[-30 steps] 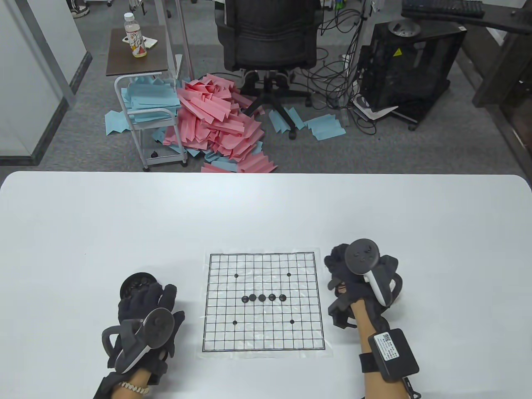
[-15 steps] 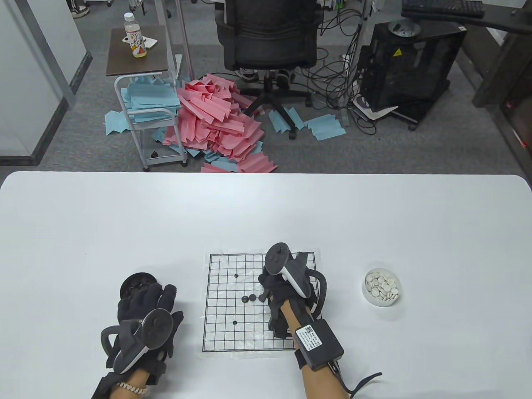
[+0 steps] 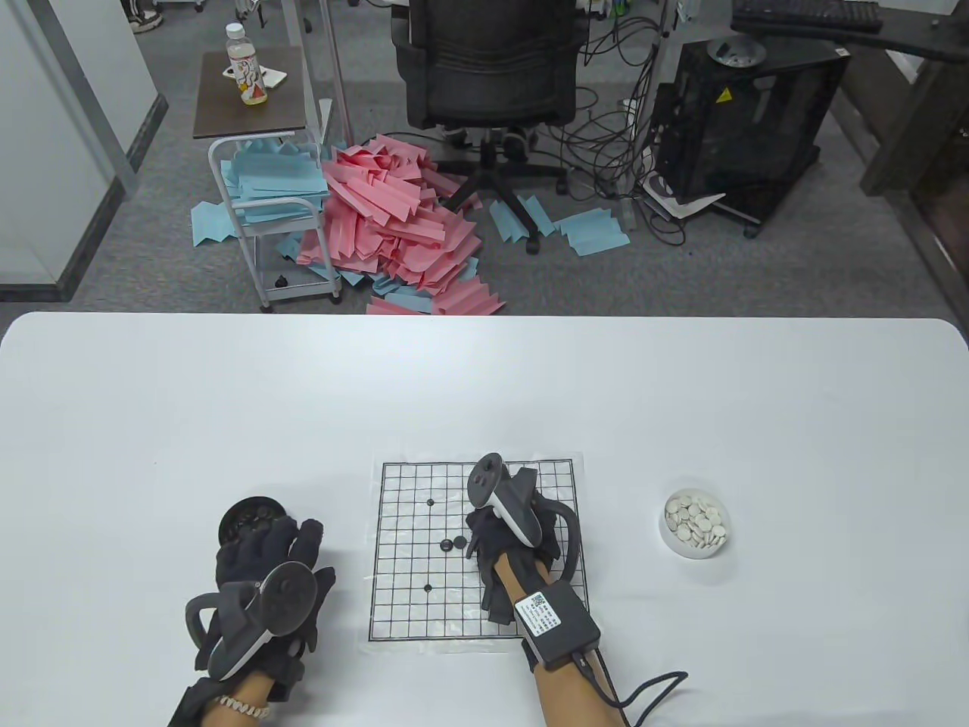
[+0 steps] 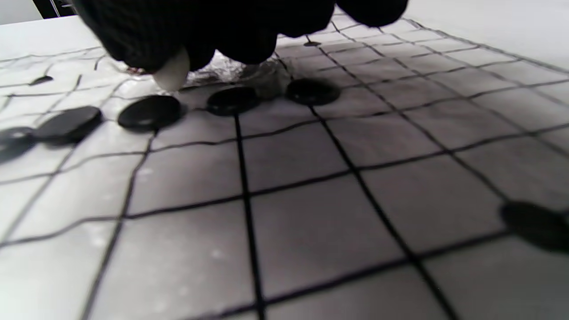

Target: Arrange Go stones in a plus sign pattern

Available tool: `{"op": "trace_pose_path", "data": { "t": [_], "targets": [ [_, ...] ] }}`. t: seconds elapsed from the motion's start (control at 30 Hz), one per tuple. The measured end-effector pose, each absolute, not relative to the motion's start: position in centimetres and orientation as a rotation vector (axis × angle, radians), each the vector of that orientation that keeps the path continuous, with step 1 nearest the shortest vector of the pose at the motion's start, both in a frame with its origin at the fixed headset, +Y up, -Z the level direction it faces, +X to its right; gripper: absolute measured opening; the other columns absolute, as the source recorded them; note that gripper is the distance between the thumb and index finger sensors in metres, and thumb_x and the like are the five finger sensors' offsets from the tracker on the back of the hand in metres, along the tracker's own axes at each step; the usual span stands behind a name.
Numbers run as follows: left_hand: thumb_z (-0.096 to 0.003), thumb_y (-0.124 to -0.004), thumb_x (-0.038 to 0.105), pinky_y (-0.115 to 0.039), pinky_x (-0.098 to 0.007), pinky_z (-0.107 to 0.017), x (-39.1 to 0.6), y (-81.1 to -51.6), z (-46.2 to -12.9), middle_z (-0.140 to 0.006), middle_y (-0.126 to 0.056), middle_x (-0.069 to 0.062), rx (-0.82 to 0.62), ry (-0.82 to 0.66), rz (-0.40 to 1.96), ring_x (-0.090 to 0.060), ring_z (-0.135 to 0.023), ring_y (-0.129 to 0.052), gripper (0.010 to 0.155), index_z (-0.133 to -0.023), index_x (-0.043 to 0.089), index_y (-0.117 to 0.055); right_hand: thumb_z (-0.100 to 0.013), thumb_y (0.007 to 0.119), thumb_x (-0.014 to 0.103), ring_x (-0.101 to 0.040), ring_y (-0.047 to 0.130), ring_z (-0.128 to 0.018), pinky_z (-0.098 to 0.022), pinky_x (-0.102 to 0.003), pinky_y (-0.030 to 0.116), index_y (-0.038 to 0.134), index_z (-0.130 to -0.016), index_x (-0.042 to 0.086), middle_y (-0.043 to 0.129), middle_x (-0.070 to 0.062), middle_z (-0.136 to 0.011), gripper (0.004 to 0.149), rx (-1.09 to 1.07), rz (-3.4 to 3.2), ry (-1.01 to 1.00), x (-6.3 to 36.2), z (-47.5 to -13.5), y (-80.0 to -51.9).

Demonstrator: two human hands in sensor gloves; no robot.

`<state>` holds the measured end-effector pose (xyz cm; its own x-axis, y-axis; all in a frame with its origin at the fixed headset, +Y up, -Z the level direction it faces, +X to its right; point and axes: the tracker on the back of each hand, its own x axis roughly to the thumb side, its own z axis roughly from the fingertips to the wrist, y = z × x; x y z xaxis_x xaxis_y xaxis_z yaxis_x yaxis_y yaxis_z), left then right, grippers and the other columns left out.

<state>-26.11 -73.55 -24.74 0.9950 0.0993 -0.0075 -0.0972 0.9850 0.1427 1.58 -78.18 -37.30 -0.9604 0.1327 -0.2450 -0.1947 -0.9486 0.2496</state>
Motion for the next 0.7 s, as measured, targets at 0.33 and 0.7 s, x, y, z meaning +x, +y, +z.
{"op": "trace_pose_path", "data": {
  "t": [0.33,0.7],
  "targets": [
    [-0.0390,-0.084,0.051,-0.050,-0.072,-0.071,-26.13,-73.56,-24.72,-0.113,-0.072,-0.009,0.143,0.016,0.102,-0.041,-0.101,-0.077,0.069,-0.103,0.030,-0.069,-0.044,0.085,0.048,-0.008,0.084,-0.064,-0.057,-0.034,0.074,0.083,-0.080,0.043,0.082,0.011,-0.089,0.036,-0.345,2.964,0.362,1.52,-37.11,-78.38],
    [-0.0389,-0.084,0.051,-0.050,-0.072,-0.071,-26.18,-73.53,-24.72,-0.113,-0.072,-0.009,0.143,0.018,0.112,-0.041,-0.101,-0.077,0.069,-0.103,0.030,-0.069,-0.042,0.084,0.052,-0.008,0.084,-0.064,-0.056,-0.033,0.074,0.081,-0.082,0.043,0.082,0.011,-0.090,0.041,-0.336,2.994,0.315,1.66,-36.91,-78.28]
  ]
}}
